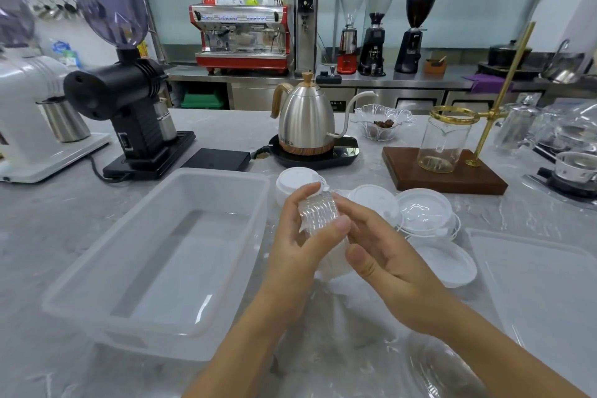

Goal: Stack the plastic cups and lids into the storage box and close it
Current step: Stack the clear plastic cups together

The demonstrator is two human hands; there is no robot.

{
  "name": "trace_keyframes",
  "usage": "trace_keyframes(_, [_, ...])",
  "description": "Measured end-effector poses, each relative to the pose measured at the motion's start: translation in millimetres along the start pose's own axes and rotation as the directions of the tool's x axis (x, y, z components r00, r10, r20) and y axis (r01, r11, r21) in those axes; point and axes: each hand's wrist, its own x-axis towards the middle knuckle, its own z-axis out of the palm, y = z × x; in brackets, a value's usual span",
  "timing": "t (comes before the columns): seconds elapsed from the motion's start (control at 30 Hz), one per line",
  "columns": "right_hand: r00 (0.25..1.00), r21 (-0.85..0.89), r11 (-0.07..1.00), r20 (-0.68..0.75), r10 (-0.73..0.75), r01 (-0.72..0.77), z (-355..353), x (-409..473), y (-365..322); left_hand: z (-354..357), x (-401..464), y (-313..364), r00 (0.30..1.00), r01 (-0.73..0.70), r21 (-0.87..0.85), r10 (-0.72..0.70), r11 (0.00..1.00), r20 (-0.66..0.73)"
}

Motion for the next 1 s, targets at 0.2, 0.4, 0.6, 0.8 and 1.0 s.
trace_keyframes(0.2, [0.998, 0.008, 1.000, 0.068, 0.004, -0.004, -12.3, -0.8, -1.4, -0.9, -2.6, -0.1, 0.999, -0.004, -0.024, 0.005, 1.000, 0.044])
trace_keyframes(0.4, [0.994, -0.275, 0.960, -0.104, 0.028, -0.055, -18.7, 1.2, 11.4, -5.2, 1.8, 8.7, 0.970, -0.159, 0.033, 0.163, 0.987, -0.183])
trace_keyframes(0.6, [0.910, -0.750, 0.642, 0.363, 0.201, 0.158, -2.2, 14.0, 42.1, -8.8, 1.2, 12.1, 0.901, -0.255, 0.187, 0.303, 0.949, -0.311])
trace_keyframes(0.8, [0.956, -0.765, 0.631, 0.267, 0.123, 0.132, 3.2, 21.0, 33.8, -11.7, 0.8, 14.6, 0.905, -0.247, 0.162, 0.287, 0.955, -0.314])
trace_keyframes(1.0, [0.957, -0.748, 0.664, 0.195, 0.214, 0.004, -1.7, 14.3, 37.4, -12.0, 1.5, 14.3, 0.918, -0.231, 0.129, 0.260, 0.964, -0.301])
